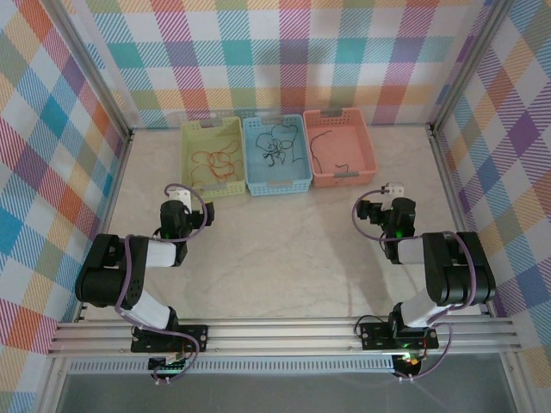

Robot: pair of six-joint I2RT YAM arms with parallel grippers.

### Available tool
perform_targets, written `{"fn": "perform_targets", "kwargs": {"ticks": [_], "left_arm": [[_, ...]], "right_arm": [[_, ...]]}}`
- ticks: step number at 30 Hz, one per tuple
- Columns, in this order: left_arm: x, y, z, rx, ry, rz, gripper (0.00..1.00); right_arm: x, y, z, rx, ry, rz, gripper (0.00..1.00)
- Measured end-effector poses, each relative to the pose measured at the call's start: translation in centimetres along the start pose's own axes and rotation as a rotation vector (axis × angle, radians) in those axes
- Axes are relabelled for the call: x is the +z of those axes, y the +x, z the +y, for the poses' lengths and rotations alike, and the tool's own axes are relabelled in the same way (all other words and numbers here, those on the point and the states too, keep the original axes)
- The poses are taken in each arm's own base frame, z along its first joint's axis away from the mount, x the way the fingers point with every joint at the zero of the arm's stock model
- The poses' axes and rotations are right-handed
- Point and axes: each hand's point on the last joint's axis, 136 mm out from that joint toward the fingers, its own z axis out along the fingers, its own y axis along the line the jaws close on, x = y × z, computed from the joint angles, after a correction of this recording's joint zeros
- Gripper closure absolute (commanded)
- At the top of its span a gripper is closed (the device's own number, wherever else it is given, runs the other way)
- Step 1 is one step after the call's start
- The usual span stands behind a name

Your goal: Untangle the cables

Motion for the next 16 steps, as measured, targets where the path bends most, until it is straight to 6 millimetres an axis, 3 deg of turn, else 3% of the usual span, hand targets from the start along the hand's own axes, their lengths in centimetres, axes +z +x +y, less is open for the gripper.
{"fn": "perform_targets", "kwargs": {"ticks": [16], "left_arm": [[0.00, 0.00, 0.00, 0.000, 0.000, 0.000, 0.00]], "right_arm": [[0.10, -0.01, 0.23, 0.000, -0.013, 0.007, 0.00]]}}
